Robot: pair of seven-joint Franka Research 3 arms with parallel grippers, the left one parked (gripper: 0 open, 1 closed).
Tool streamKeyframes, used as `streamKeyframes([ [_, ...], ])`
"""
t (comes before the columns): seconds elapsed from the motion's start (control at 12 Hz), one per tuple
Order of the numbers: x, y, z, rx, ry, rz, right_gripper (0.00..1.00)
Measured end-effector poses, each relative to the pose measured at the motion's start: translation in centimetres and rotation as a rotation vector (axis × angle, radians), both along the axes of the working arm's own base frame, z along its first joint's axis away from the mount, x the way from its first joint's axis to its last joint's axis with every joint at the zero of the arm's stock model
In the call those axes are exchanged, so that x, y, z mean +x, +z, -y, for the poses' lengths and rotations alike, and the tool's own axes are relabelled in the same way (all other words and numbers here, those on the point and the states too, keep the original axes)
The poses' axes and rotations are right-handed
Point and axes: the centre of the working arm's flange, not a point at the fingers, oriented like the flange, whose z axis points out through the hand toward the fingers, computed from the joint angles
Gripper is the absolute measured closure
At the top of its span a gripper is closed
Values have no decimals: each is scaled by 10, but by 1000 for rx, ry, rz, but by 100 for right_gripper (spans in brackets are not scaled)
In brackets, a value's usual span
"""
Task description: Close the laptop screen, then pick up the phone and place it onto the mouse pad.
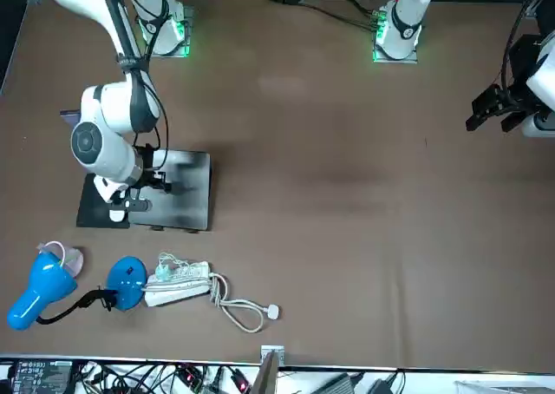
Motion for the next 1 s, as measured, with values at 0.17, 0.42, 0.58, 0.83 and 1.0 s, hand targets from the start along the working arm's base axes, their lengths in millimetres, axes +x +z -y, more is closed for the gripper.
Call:
streamKeyframes([
  [0.17, 4, -14, 0, -5, -1, -5, 98],
  [0.42, 8, -6, 5, -2, -6, 7, 98],
  [0.58, 8, 6, 9, 1, 0, 1, 98],
  [0.83, 4, 37, 31, 15, 49, -22, 98],
  [1.0, -2, 61, 53, 29, 82, -34, 98],
])
